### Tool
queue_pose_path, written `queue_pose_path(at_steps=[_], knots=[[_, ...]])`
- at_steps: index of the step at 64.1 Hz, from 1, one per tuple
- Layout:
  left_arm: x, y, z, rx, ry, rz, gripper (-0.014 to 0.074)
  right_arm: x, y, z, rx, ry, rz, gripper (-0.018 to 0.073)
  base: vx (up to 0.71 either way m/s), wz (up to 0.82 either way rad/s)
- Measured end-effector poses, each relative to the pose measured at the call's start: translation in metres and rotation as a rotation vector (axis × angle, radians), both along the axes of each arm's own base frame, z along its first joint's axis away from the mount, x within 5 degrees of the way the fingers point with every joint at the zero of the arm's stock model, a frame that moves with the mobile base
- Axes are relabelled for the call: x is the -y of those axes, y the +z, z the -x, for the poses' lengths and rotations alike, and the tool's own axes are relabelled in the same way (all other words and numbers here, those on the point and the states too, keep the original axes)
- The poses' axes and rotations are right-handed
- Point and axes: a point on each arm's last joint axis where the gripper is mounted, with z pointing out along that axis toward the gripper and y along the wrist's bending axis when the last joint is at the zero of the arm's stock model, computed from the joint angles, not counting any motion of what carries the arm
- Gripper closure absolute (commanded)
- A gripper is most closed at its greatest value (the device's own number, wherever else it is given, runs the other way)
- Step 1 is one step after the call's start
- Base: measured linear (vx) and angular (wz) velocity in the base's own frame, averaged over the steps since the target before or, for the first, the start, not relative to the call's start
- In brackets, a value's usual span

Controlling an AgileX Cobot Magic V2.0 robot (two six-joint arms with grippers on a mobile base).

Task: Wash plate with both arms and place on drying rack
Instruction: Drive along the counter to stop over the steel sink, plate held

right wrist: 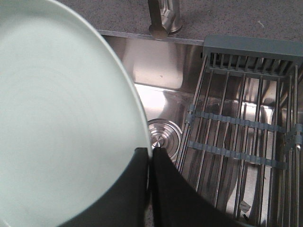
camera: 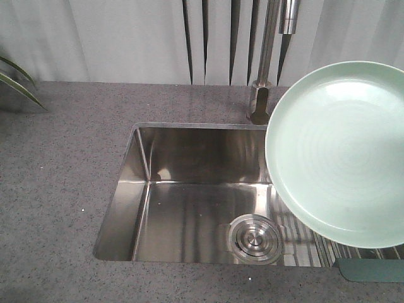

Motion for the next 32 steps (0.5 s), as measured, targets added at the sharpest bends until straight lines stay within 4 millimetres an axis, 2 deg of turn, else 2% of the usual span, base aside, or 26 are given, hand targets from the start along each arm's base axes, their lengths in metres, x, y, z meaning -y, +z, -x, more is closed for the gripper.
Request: queue_pose_path(at_steps=[32], knots=[[0.0, 0.0, 0.0, 0.0, 0.0, 0.0, 0.0603, 0.0, 0.0, 0.0, 0.0, 0.0, 0.0, 0.0566, 0.03, -0.01]])
